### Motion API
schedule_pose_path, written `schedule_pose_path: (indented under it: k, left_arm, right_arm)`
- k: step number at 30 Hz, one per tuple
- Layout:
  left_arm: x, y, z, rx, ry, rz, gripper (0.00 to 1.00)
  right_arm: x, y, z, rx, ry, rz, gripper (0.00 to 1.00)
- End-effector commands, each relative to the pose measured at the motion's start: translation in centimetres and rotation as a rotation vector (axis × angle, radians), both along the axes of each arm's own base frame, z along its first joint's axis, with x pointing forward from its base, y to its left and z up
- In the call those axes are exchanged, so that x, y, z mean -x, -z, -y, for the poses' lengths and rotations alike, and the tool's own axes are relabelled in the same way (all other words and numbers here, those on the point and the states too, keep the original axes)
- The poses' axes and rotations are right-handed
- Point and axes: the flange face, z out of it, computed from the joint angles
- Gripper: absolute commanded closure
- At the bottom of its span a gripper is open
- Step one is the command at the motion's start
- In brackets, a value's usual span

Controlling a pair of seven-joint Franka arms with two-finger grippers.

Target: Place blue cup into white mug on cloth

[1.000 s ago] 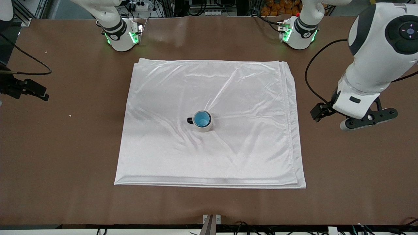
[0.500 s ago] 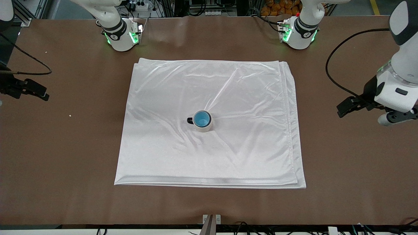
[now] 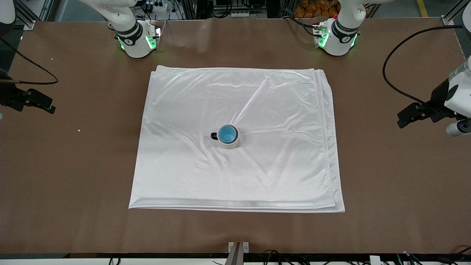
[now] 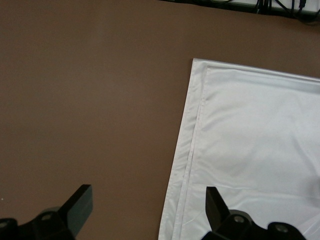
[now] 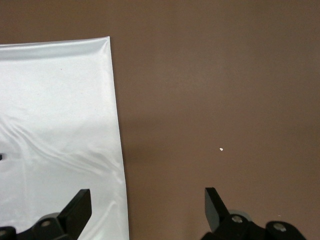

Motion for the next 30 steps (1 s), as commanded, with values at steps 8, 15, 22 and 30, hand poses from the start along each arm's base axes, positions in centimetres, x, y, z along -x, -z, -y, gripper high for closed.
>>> schedule_pose_path:
  k: [8, 15, 22, 30]
  left_arm:
    - [1.0, -1.0, -2.4, 0.009, 0.087, 0.004, 0.0]
    - [1.1, -1.1, -2.5, 0.005, 0.078, 0.004, 0.0]
    - [1.2, -1.6, -2.4, 0.009, 0.081, 0.013, 0.0]
    - [1.1, -1.5, -2.7, 0.002, 0.07, 0.014, 0.0]
  right_arm:
    - [-0.3, -0.3, -0.1, 0.01, 0.008, -0.007, 0.0]
    - [-0.3, -0.3, -0.2, 0.008, 0.006, -0.007, 0.0]
    - [-0.3, -0.3, -0.2, 0.007, 0.006, -0.007, 0.0]
    - [-0.3, -0.3, -0.1, 0.007, 0.006, -0.007, 0.0]
